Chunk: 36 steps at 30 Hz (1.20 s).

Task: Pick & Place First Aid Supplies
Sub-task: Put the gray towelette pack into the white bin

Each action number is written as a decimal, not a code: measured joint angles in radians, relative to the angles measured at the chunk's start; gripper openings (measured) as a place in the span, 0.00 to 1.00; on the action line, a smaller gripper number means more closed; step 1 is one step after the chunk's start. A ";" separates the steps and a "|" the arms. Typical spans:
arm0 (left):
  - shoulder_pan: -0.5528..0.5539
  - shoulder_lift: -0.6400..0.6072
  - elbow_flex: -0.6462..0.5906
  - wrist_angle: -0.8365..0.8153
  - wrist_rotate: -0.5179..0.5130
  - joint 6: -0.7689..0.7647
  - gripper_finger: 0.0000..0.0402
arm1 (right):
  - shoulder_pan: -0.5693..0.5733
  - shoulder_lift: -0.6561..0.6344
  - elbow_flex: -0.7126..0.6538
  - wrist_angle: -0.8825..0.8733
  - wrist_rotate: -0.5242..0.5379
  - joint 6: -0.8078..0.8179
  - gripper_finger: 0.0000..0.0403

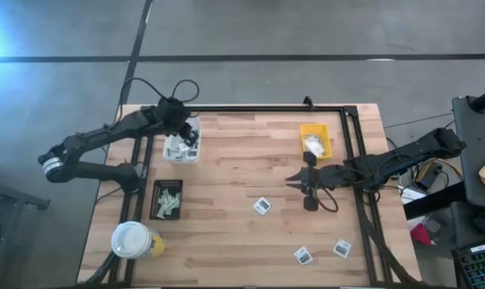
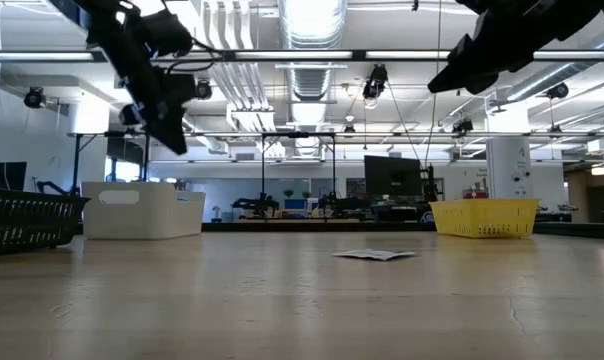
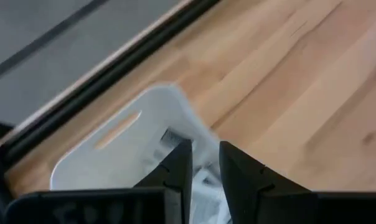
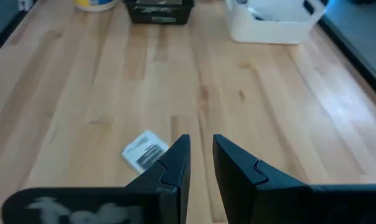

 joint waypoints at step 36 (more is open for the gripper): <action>-0.751 0.345 0.020 0.643 0.088 0.010 0.01 | 0.058 0.361 0.014 0.180 -0.001 0.015 0.16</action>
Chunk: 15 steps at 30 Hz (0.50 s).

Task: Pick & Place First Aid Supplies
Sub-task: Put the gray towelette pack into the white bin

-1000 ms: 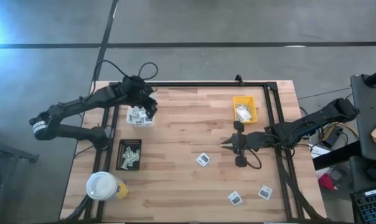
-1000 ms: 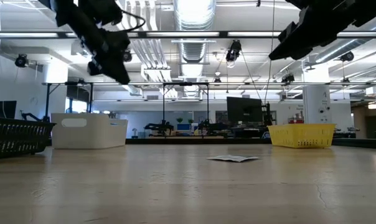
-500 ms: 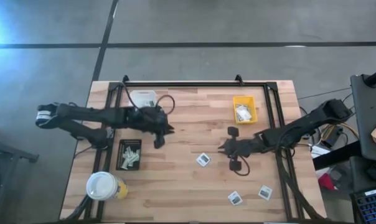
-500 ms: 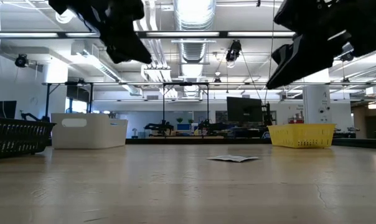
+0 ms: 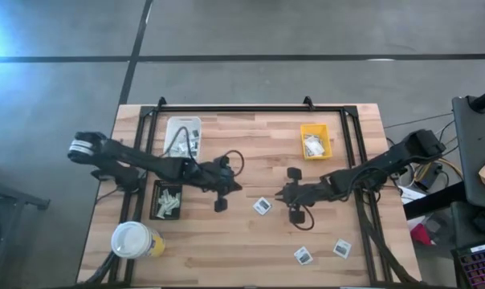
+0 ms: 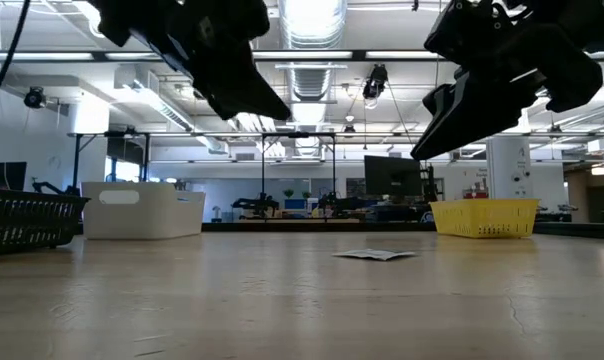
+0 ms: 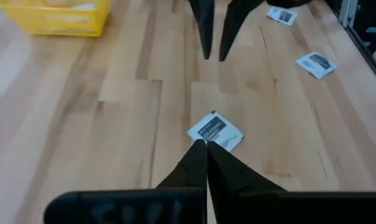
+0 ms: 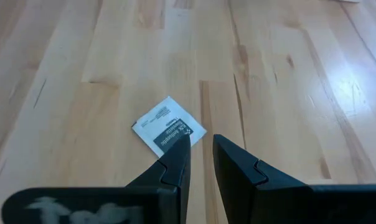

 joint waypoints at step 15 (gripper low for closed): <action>-0.024 0.291 0.003 0.408 0.103 0.052 0.00 | -0.001 0.031 0.000 0.103 0.001 -0.042 0.16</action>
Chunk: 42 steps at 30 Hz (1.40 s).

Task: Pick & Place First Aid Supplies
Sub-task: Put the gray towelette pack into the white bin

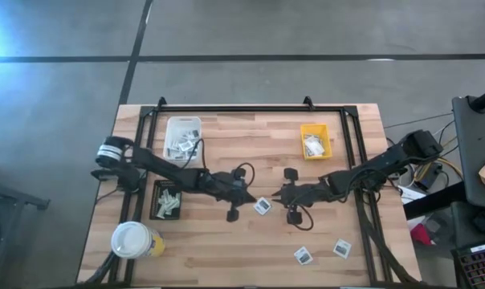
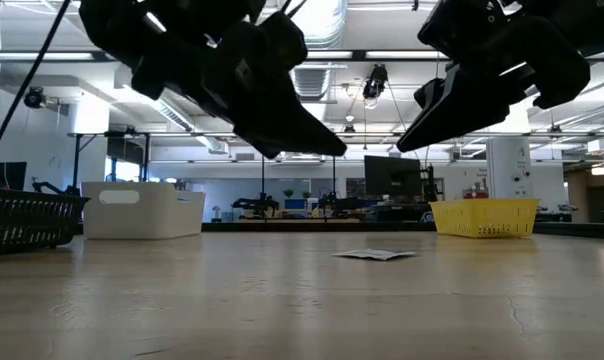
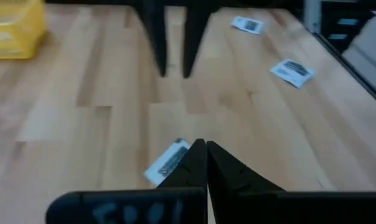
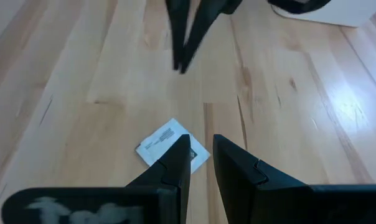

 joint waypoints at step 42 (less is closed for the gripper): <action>0.021 0.237 0.031 0.003 0.044 -0.098 0.00 | 0.001 0.001 0.000 -0.048 -0.007 -0.234 0.18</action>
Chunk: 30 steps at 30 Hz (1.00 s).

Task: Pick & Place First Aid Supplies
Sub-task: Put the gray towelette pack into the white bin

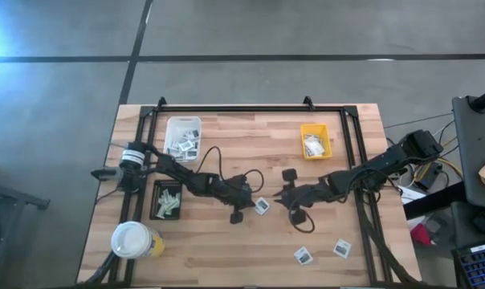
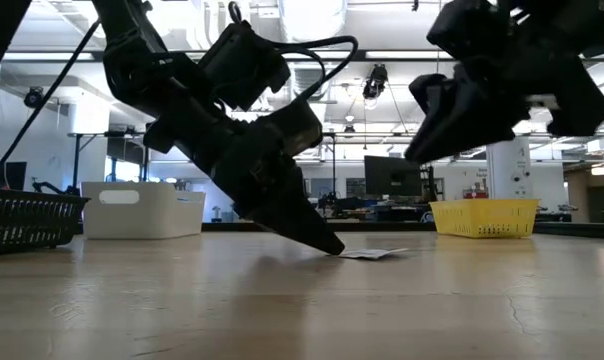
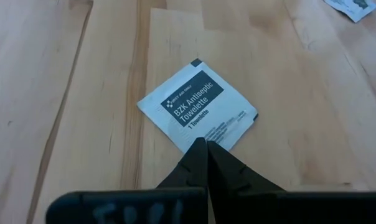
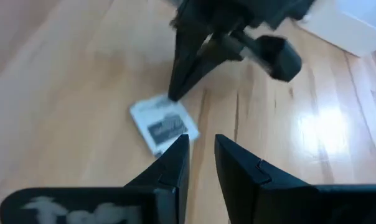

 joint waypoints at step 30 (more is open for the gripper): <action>0.025 0.002 -0.002 -0.012 0.013 -0.267 0.00 | 0.078 0.340 0.136 -0.056 0.141 -0.456 0.33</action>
